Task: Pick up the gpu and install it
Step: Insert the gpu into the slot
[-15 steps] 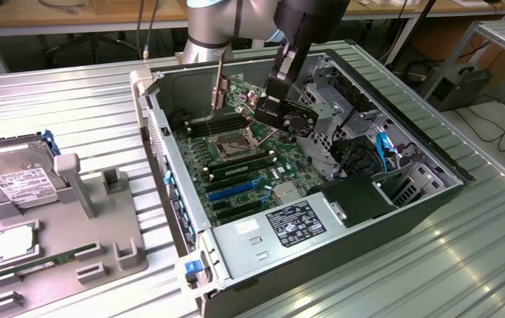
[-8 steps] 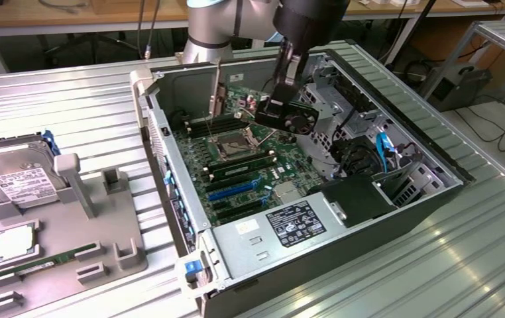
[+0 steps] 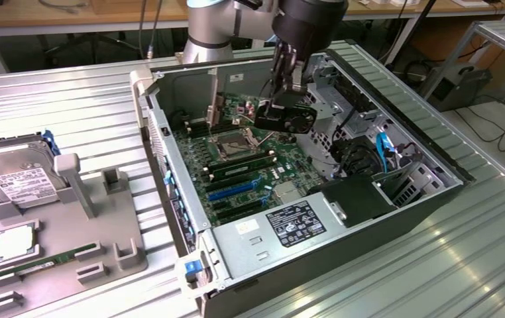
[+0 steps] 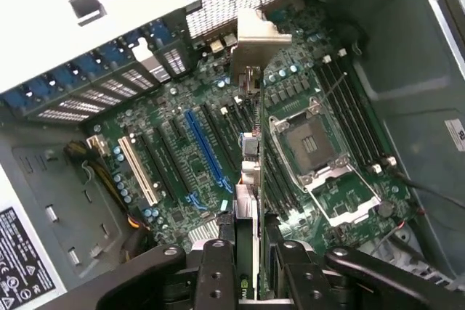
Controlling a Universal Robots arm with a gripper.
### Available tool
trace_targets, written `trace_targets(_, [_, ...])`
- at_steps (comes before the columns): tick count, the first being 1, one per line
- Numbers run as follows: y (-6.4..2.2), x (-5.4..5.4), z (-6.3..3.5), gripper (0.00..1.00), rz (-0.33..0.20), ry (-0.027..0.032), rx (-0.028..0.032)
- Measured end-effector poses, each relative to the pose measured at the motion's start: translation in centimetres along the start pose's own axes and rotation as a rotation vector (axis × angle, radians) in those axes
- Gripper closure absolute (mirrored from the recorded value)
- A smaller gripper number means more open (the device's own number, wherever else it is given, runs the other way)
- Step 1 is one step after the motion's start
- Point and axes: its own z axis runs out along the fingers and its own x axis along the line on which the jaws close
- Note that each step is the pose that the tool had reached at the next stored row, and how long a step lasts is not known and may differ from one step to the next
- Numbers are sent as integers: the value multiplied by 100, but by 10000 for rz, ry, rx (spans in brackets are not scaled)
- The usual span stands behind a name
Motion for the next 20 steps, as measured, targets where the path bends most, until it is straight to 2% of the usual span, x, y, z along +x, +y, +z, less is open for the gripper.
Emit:
trace_targets(2, [-1,0,13,74,-370,22,-10])
trace_targets(4, [-3,1,39,74,-1100,67,-30])
trace_targets(15, [-12,11,137,74,-3185,195,-93])
trace_targets(20, [-38,65,177,74,-3542,218,-107])
